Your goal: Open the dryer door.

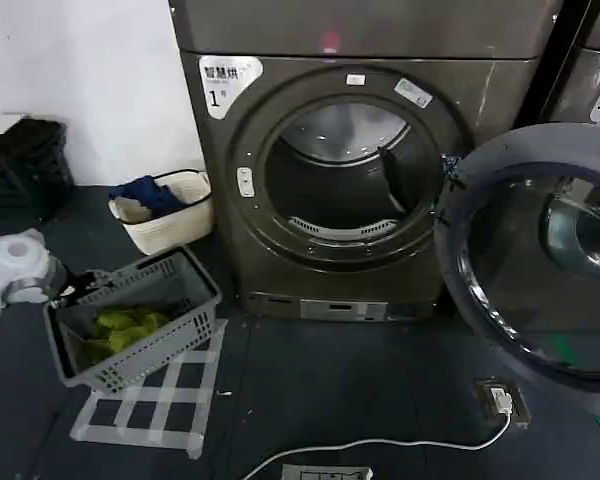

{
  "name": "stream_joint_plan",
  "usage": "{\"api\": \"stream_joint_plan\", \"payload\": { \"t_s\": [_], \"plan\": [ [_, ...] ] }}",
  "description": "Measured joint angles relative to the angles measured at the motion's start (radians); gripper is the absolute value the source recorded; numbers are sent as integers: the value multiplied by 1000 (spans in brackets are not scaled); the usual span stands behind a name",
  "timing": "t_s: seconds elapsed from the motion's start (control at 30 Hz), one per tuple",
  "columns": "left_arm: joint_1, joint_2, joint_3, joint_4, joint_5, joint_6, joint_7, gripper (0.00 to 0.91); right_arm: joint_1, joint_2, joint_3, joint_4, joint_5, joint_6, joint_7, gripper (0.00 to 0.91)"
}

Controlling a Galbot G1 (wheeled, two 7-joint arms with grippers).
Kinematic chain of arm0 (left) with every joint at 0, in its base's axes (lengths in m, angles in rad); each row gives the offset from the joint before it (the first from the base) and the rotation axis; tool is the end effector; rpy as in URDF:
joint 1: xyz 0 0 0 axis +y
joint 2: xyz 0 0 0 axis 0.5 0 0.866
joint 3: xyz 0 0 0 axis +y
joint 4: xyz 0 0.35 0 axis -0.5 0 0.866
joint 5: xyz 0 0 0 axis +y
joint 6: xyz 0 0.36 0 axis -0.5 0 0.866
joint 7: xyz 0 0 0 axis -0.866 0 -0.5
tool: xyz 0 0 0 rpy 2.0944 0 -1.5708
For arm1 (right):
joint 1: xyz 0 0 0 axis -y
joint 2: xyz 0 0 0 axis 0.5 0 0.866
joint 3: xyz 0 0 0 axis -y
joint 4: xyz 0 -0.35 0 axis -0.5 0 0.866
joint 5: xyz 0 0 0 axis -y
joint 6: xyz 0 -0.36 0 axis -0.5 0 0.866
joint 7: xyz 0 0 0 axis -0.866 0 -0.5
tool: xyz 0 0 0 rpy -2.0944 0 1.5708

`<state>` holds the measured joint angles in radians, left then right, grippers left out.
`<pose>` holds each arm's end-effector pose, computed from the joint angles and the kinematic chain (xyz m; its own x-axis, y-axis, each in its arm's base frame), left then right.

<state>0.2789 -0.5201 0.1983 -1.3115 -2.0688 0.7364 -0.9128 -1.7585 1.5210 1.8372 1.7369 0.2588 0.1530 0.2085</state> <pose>0.4792 0.2695 -0.1201 -0.4808 -0.1419 0.8652 -0.5058 0.8510 -0.1415 -0.1098 -0.3574 -0.2658 -0.2006 0.9546 -0.2201 0.9167 0.1036 -0.3860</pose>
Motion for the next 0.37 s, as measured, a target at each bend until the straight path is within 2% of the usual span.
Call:
{"api": "stream_joint_plan", "payload": {
  "t_s": [0.37],
  "plan": [
    [3, -8, -8, 5, 16, 0, 0, 907, 0, -4, 6, -9, -1, -8, 1, 907]
  ]
}}
